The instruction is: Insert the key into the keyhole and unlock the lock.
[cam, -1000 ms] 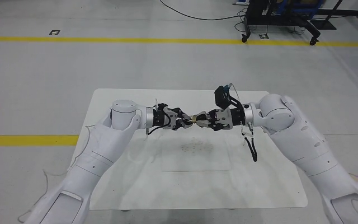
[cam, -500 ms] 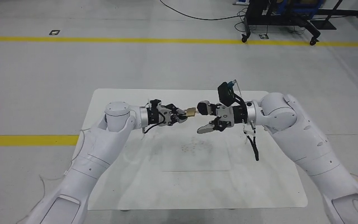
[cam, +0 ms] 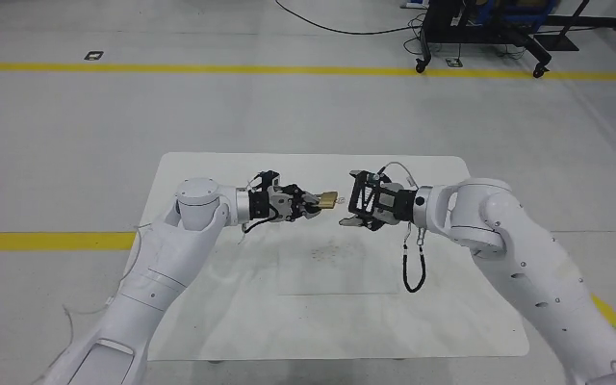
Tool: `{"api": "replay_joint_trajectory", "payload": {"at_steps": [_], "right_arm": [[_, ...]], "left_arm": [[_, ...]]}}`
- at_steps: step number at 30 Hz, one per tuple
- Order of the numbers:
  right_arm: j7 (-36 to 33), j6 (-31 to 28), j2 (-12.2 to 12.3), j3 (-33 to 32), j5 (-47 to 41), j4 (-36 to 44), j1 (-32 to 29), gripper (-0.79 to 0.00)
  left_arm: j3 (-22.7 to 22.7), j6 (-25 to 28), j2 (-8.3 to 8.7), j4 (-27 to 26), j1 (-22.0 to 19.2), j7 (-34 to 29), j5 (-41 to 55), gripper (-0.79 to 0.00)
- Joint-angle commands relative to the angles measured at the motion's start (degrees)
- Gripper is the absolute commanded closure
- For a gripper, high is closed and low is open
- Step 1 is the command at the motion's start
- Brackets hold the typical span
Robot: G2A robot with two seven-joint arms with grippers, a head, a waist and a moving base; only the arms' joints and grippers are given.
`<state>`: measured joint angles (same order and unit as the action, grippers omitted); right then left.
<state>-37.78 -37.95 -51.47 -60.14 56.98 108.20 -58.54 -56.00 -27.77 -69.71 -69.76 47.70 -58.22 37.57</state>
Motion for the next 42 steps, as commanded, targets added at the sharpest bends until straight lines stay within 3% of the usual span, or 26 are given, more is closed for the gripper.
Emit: {"api": "replay_joint_trajectory", "payload": {"at_steps": [1,6,11,17,19,23,29,34,38,42], "right_arm": [[2.78,0.62,-0.10,0.31,3.22,-0.03,-0.63,-0.369],[7.38,2.22,-0.23,0.48,8.17,0.67,-2.37,-0.292],[7.06,-0.45,-0.16,0.53,9.86,0.86,-2.64,-0.277],[7.12,-3.14,-0.10,-0.15,8.79,0.64,-2.48,-0.179],[6.84,-3.51,-0.10,-0.29,8.73,0.66,-2.46,-0.089],[6.44,-3.77,-0.17,-0.33,8.18,0.62,-2.44,0.000],[5.42,-4.04,-0.37,-0.05,5.23,-0.49,-2.25,0.000],[3.69,-3.25,-0.59,-0.51,-4.55,-4.36,-2.04,0.000],[2.11,-3.04,-0.92,-0.59,-22.39,-10.52,-1.52,0.000],[-1.57,-3.00,-1.17,0.19,-34.65,-15.40,-0.01,0.000]], "left_arm": [[0.18,-0.31,0.01,0.13,-0.15,-0.44,-0.03,0.000],[0.36,-0.72,0.08,0.28,-0.09,-1.06,0.12,0.000],[0.44,-0.89,0.17,0.04,0.11,-1.16,0.17,0.000],[0.35,-1.10,0.35,-0.42,0.15,-1.15,-0.12,0.000],[0.36,-1.07,0.40,-0.68,0.22,-1.07,-0.24,0.000],[0.40,-0.87,0.50,-1.10,0.43,-0.85,-0.55,0.000],[0.42,-0.56,0.64,-1.55,0.54,-0.64,-1.02,0.000],[0.23,2.21,0.90,-2.77,0.88,1.84,-3.84,0.000],[0.12,8.17,1.23,-4.89,1.90,4.59,-8.54,0.000],[-0.27,13.08,1.59,-6.50,3.29,5.86,-11.95,0.000]]}}
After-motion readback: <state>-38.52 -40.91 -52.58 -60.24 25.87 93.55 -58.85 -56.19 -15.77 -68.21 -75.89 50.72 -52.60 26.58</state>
